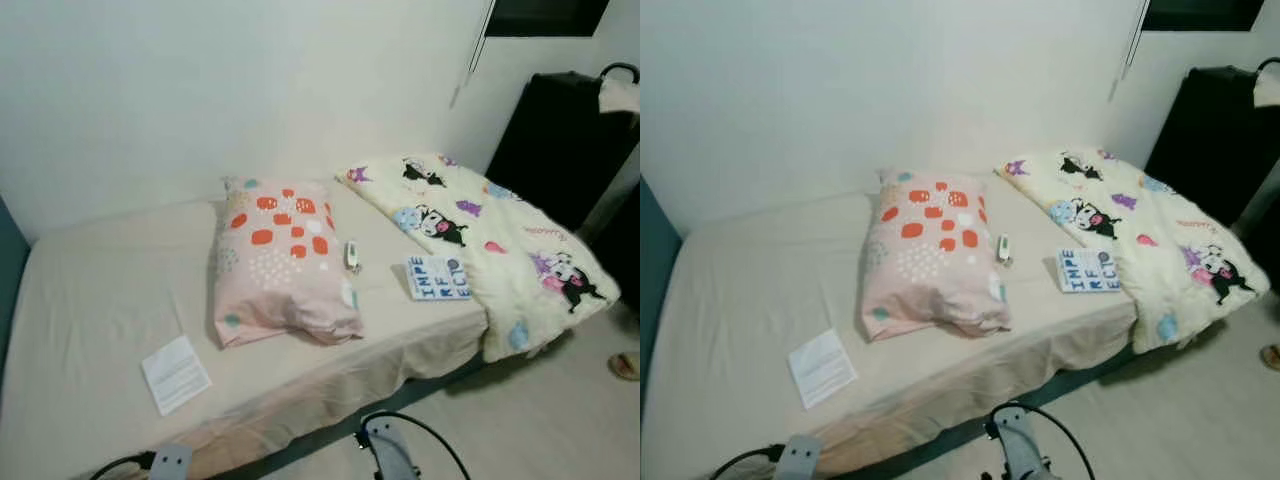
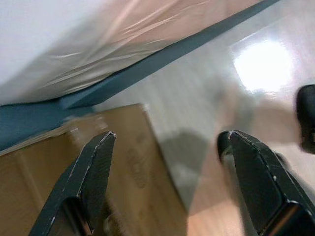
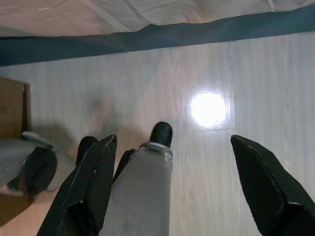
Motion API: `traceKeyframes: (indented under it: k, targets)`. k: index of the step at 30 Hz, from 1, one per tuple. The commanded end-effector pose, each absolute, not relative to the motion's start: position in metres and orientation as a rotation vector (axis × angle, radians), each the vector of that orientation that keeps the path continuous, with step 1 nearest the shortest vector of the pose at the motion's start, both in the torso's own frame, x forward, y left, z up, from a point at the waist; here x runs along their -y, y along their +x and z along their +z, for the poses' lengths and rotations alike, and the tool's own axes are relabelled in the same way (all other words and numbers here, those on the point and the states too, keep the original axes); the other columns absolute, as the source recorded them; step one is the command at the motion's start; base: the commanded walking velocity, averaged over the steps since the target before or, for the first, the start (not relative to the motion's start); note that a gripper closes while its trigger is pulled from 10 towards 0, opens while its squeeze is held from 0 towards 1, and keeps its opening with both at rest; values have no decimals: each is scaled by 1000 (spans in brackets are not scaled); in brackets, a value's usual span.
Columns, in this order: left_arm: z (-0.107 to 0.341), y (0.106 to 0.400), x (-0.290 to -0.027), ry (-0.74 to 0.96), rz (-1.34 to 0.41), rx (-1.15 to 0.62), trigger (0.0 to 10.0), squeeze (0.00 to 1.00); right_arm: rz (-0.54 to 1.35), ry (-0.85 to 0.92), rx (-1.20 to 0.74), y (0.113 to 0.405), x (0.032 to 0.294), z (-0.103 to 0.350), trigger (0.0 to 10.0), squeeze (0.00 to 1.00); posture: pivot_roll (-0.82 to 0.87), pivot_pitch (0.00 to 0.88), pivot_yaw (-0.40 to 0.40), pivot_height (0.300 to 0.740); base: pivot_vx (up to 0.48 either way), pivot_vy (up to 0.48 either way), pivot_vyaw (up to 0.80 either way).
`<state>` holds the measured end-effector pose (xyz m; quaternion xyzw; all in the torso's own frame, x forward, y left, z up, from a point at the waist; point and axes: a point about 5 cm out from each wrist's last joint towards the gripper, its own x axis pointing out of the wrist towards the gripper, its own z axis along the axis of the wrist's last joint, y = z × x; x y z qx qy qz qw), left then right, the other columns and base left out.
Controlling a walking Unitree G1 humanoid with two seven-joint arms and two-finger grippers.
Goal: Clean up the room
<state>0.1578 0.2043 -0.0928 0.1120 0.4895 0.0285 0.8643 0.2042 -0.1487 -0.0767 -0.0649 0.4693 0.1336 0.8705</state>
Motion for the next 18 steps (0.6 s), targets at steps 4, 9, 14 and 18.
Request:
traceKeyframes:
  k: [4, 9, 14, 18]
  targets:
    - [-95, 157, -195, 249, -40, -1053, 10000, 0, 178, -64, -972, 200, 163, -78, 10000, 0, -41, 2, -2, 712, 0, 0, 0]
    - [-91, 170, -188, 204, -66, -1036, 10000, 0, 123, -61, -938, 205, 178, -74, 10000, 0, -79, 0, -9, 712, 0, 0, 0]
    - [-89, 177, -179, 133, -63, -1018, 10000, 0, 151, -92, -954, 202, 181, -75, 10000, 0, -61, 0, -19, 712, 0, 0, 0]
    - [-91, 173, -175, 150, -90, -1030, 10000, 0, 166, -113, -971, 199, 179, -77, 10000, 0, -56, 0, -24, 712, 0, -285, 0]
